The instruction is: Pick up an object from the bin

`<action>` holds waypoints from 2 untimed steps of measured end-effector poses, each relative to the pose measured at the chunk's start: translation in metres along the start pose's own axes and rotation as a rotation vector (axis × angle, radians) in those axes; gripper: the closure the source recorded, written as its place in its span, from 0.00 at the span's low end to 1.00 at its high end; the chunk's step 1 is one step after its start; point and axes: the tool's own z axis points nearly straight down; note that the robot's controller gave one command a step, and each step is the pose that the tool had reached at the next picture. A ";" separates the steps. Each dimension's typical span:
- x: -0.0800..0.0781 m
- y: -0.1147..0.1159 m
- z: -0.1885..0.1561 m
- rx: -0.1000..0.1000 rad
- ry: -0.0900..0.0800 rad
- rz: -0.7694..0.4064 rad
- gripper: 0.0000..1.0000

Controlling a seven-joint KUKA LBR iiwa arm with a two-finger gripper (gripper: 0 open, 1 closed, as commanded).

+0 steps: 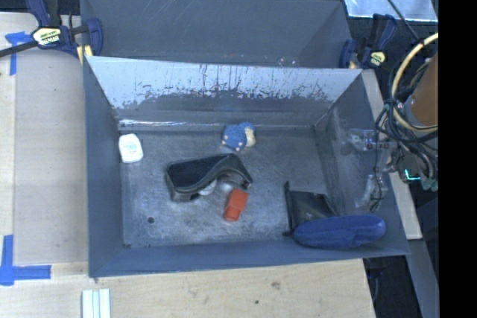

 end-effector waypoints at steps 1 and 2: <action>-0.011 0.030 0.149 0.001 -0.011 0.097 0.00; -0.006 0.036 0.150 0.002 -0.035 -0.107 0.00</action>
Offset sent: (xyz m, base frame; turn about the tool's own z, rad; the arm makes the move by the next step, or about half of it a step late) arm 0.0086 0.0300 -0.1470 0.0973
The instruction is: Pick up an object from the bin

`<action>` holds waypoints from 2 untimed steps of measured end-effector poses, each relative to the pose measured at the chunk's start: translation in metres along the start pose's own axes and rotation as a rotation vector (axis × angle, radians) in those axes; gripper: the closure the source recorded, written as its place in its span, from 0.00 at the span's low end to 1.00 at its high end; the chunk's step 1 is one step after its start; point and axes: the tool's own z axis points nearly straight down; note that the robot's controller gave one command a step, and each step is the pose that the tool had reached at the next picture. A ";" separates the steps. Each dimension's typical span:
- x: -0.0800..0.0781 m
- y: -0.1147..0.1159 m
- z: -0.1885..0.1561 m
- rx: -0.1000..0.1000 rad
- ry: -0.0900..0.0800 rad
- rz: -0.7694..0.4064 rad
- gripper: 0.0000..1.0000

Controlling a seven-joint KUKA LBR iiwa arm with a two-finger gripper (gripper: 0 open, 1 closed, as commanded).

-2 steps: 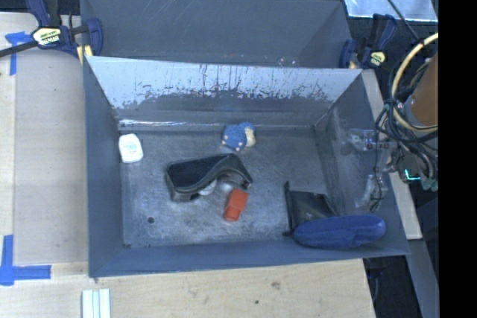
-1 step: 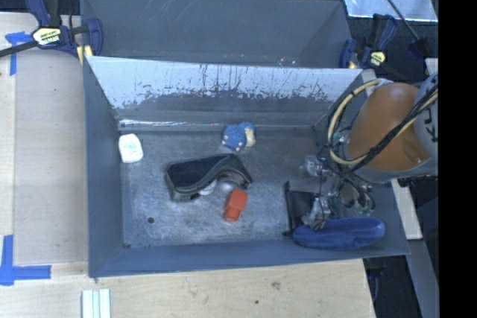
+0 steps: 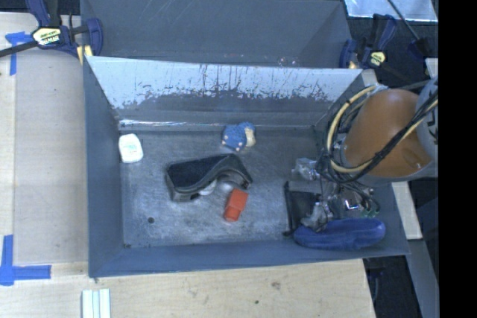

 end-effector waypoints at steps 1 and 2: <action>-0.011 0.014 0.002 -0.006 0.005 -0.392 0.00; -0.007 0.012 0.005 -0.006 0.016 -0.393 1.00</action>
Offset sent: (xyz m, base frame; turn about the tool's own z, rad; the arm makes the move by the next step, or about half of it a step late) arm 0.0025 0.0122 -0.0066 -0.3925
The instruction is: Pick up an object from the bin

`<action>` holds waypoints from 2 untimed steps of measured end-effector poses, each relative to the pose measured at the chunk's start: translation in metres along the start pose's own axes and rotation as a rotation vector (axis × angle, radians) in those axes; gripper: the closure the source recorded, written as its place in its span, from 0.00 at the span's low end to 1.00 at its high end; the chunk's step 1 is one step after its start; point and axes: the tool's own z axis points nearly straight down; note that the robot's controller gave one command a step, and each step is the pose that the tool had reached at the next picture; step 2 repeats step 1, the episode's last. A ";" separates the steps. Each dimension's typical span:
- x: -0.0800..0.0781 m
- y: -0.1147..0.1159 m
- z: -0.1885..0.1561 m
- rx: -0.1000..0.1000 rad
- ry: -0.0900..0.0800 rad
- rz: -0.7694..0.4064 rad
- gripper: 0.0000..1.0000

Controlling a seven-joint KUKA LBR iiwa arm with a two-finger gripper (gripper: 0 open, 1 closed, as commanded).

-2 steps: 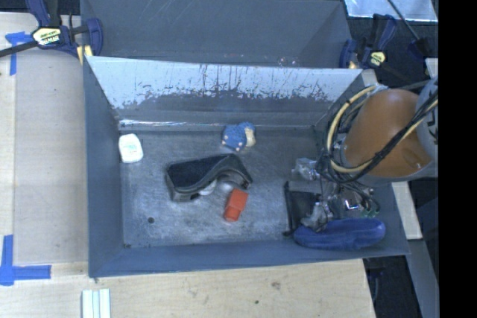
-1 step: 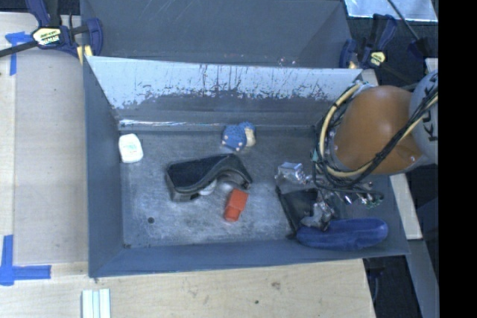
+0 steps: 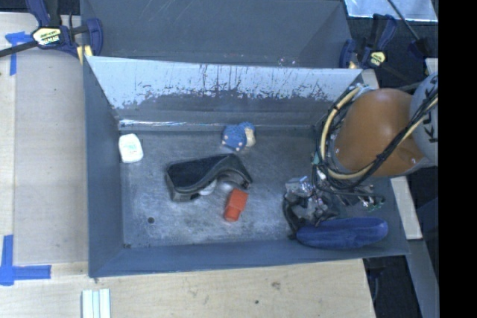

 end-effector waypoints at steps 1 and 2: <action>-0.015 0.037 -0.139 0.000 0.002 0.018 1.00; -0.015 0.037 -0.139 0.000 0.002 0.018 1.00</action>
Offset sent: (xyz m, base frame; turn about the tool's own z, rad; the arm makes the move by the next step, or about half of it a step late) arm -0.0090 0.0389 0.1347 0.0190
